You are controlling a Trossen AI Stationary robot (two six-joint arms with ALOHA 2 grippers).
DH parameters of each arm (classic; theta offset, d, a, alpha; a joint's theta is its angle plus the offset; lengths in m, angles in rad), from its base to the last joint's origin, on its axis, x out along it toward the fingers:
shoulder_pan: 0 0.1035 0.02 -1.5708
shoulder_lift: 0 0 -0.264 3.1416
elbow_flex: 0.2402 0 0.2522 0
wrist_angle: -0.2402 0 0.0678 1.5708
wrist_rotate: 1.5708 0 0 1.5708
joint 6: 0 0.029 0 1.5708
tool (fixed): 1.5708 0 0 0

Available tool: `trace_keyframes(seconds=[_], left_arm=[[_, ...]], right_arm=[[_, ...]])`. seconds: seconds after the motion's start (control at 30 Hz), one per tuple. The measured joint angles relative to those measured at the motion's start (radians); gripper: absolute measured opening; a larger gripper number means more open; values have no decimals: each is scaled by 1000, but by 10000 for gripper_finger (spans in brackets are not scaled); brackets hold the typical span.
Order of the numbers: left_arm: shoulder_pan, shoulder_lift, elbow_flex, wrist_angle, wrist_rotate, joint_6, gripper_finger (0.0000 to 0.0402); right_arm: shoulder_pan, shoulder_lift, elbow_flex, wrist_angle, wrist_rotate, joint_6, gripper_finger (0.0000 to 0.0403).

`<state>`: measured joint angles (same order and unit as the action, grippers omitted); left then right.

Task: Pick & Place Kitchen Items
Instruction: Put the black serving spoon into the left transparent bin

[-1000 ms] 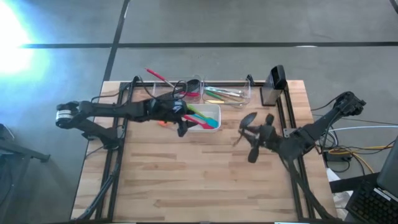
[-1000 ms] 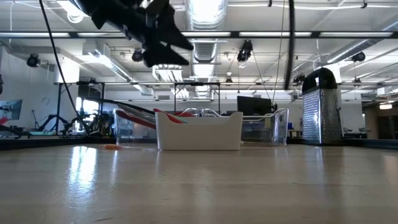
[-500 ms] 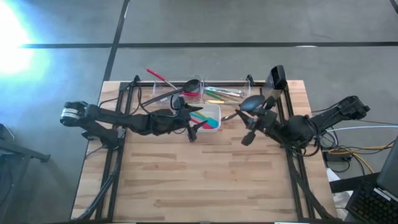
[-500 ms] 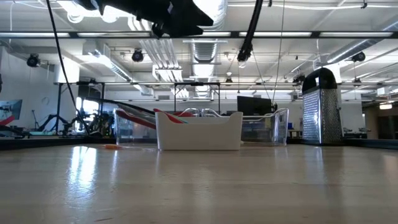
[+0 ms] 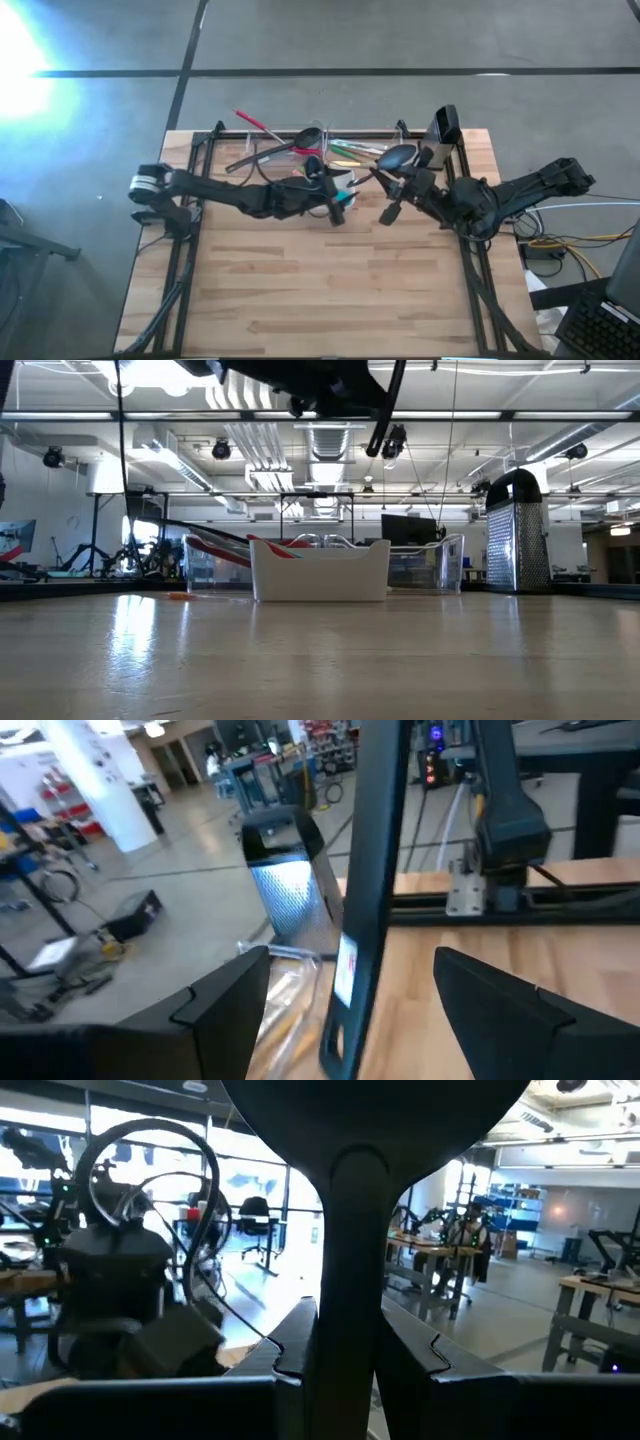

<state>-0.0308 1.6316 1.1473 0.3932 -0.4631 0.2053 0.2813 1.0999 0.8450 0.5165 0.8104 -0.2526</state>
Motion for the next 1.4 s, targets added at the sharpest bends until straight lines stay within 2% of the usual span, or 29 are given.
trace_keyframes(seconds=[0.1,0.37,0.47,0.6,0.83,0.87,1.3,1.4], left_arm=[[0,49,62,-4,-40,32,287],[-1,136,179,-25,-65,81,286],[-1,151,195,-37,-96,92,269],[-1,153,198,-44,-106,99,208],[-1,150,195,-43,-112,102,33],[-1,150,196,-43,-119,103,22],[-1,146,207,-50,-109,110,22],[-1,134,207,-62,-105,109,22]], right_arm=[[1,6,5,-2,-2,-9,57],[2,10,10,-8,-8,-13,57],[2,10,10,-11,-9,-13,57],[2,12,10,-15,-9,-13,57],[1,13,10,-13,-2,-5,57],[1,13,10,-12,-3,2,56],[2,8,10,-18,-4,13,57],[15,-1,17,-36,19,12,97]])
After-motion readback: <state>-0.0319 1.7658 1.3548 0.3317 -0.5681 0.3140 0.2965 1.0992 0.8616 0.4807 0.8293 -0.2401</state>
